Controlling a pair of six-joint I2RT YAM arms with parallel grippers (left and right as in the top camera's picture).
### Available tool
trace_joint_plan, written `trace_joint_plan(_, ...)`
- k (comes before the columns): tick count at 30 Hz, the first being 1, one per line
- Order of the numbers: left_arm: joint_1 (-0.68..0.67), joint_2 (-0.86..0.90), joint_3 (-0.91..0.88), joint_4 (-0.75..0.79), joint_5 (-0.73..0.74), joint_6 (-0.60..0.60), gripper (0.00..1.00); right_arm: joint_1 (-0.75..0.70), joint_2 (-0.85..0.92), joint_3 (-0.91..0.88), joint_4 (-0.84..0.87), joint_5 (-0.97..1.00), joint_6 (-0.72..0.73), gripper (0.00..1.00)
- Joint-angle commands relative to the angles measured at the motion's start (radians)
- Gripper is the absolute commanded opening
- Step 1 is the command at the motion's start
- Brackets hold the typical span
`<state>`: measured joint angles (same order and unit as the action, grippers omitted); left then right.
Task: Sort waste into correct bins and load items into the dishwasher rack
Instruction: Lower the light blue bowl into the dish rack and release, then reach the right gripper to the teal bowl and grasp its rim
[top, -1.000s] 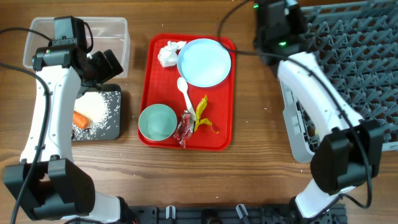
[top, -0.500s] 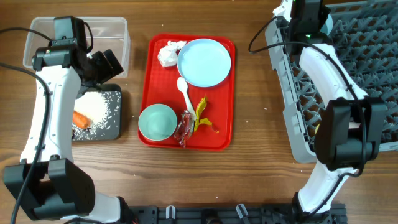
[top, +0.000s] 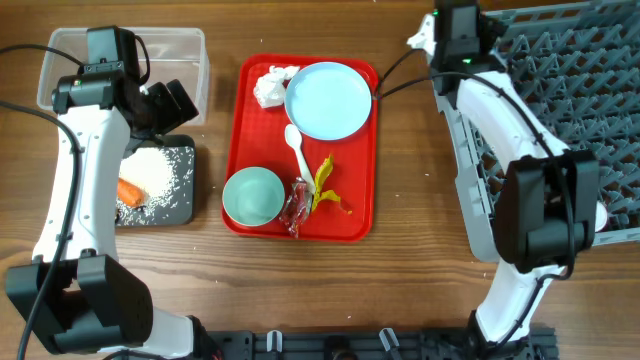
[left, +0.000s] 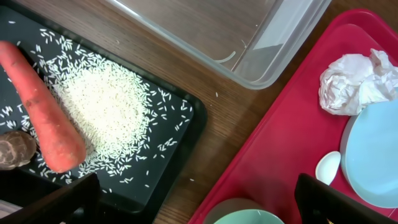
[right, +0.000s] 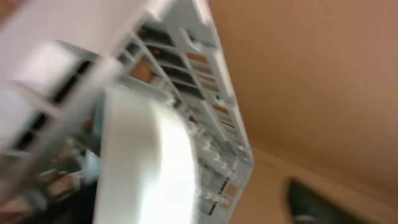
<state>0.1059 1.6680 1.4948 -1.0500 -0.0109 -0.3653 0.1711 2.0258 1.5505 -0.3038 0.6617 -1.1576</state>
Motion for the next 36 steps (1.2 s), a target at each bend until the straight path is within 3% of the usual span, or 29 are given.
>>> trace_joint_plan(1,0.002,0.004,-0.007,0.002,-0.009,-0.010,1.00,0.022,0.014,-0.001,-0.008,0.022,0.098,1.00)
trace_joint_plan(6,0.002,0.004,-0.007,0.002,-0.009,-0.010,1.00,0.026,-0.007,0.000,0.056,0.122,0.257,1.00)
trace_joint_plan(9,0.002,0.004,-0.007,0.002,-0.009,-0.010,1.00,0.039,-0.109,0.000,0.111,0.097,0.527,1.00)
trace_joint_plan(11,0.002,0.004,-0.007,0.002,-0.010,-0.010,1.00,0.084,-0.210,0.000,0.055,-0.006,0.796,1.00)
trace_joint_plan(13,0.002,0.004,-0.007,0.002,-0.010,-0.010,1.00,0.152,-0.298,0.000,-0.085,-0.285,0.991,1.00)
trace_joint_plan(14,0.002,0.004,-0.007,0.002,-0.010,-0.010,1.00,0.199,-0.344,0.000,-0.182,-0.616,1.030,1.00)
trace_joint_plan(16,0.002,0.004,-0.007,0.002,-0.010,-0.010,1.00,0.231,-0.357,0.000,-0.250,-0.994,1.050,1.00)
trace_joint_plan(18,0.002,0.004,-0.007,0.002,-0.010,-0.010,1.00,0.235,-0.342,-0.003,-0.334,-1.108,1.254,1.00)
trace_joint_plan(23,0.002,0.004,-0.007,0.002,-0.010,-0.010,1.00,0.288,-0.314,-0.087,-0.422,-1.069,1.411,0.88)
trace_joint_plan(29,0.002,0.004,-0.007,0.002,-0.009,-0.010,1.00,0.546,-0.206,-0.148,-0.308,-0.723,1.594,0.73)
trace_joint_plan(31,0.002,0.004,-0.007,0.002,-0.010,-0.010,1.00,0.580,-0.127,-0.148,-0.280,-0.722,1.605,0.71)
trace_joint_plan(36,0.002,0.004,-0.007,0.002,-0.009,-0.010,1.00,0.585,-0.038,-0.143,-0.208,-0.830,1.606,0.54)
